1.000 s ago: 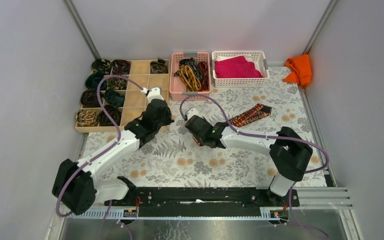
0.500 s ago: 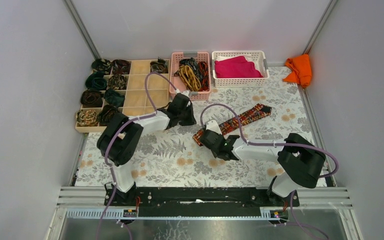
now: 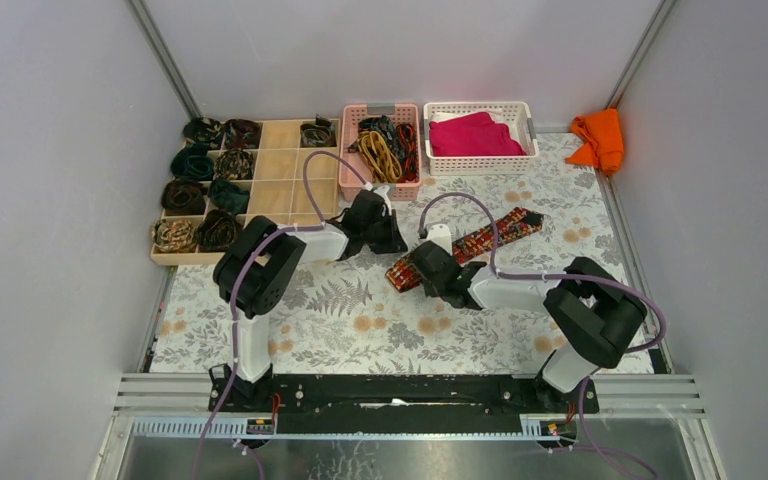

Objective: Roll the ties
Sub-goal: Roll the tie at the center of the board.

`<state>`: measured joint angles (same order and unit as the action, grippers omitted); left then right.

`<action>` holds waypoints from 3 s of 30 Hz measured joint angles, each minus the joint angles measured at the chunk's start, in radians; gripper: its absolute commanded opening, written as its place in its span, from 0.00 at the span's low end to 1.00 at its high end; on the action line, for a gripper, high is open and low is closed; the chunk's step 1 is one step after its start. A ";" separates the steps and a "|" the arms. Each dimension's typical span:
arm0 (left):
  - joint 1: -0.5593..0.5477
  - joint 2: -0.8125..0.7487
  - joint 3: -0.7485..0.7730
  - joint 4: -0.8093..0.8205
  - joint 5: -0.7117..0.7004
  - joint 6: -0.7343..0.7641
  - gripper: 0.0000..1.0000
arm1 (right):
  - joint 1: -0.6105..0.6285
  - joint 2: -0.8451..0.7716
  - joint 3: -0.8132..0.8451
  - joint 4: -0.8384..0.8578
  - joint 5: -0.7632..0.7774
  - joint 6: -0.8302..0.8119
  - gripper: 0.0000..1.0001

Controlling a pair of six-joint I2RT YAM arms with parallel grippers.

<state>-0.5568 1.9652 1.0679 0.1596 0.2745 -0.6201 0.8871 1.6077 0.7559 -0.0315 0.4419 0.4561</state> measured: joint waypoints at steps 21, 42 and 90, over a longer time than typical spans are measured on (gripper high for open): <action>-0.072 -0.008 -0.032 0.049 -0.033 0.010 0.00 | -0.060 0.043 0.014 0.119 -0.095 0.006 0.00; -0.016 -0.098 -0.078 -0.068 -0.203 0.028 0.00 | 0.011 0.021 0.029 0.042 -0.177 -0.006 0.00; -0.042 -0.043 0.046 -0.202 -0.275 0.087 0.00 | 0.017 0.071 0.097 -0.027 -0.093 0.045 0.00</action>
<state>-0.5991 1.9217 1.1141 -0.0422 -0.0010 -0.5327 0.9039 1.6787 0.8532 -0.0586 0.3492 0.5014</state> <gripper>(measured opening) 0.007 0.010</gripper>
